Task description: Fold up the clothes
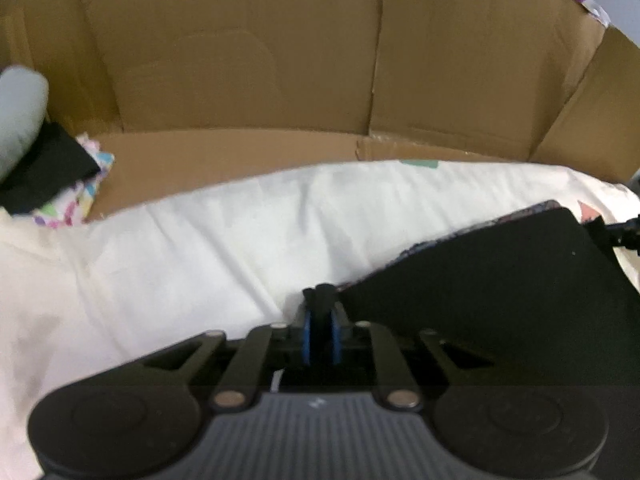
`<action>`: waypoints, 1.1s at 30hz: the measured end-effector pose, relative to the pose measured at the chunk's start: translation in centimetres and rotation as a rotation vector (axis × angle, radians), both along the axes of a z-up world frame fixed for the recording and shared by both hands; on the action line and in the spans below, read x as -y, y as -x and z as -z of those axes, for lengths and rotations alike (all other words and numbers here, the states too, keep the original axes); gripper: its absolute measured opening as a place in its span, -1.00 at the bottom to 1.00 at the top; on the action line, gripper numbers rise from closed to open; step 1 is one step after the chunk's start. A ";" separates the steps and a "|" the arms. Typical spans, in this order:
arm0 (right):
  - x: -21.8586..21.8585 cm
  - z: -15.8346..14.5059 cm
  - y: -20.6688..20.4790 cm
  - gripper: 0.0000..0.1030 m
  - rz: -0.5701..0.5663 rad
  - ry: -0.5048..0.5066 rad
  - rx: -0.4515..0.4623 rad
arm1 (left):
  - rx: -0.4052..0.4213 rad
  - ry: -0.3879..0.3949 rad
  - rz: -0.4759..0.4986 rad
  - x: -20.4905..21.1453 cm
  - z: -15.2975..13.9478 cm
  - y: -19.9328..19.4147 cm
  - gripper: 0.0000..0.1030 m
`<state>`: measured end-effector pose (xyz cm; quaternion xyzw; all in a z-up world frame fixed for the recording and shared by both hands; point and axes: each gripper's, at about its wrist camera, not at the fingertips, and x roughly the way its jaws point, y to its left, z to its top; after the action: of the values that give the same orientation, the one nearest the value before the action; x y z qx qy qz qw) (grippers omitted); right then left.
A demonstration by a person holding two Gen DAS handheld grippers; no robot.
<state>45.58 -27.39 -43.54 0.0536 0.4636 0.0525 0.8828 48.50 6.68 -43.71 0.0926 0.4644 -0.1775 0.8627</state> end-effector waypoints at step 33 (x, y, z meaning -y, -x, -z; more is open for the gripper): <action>-9.4 -4.3 1.2 -0.64 -0.204 -0.054 0.147 | 0.047 0.175 0.052 4.9 -2.8 3.6 -0.54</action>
<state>44.35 -18.03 -39.27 0.0261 0.3991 0.1583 0.9027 44.86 1.77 -40.94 0.0329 0.4239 -0.2377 0.8733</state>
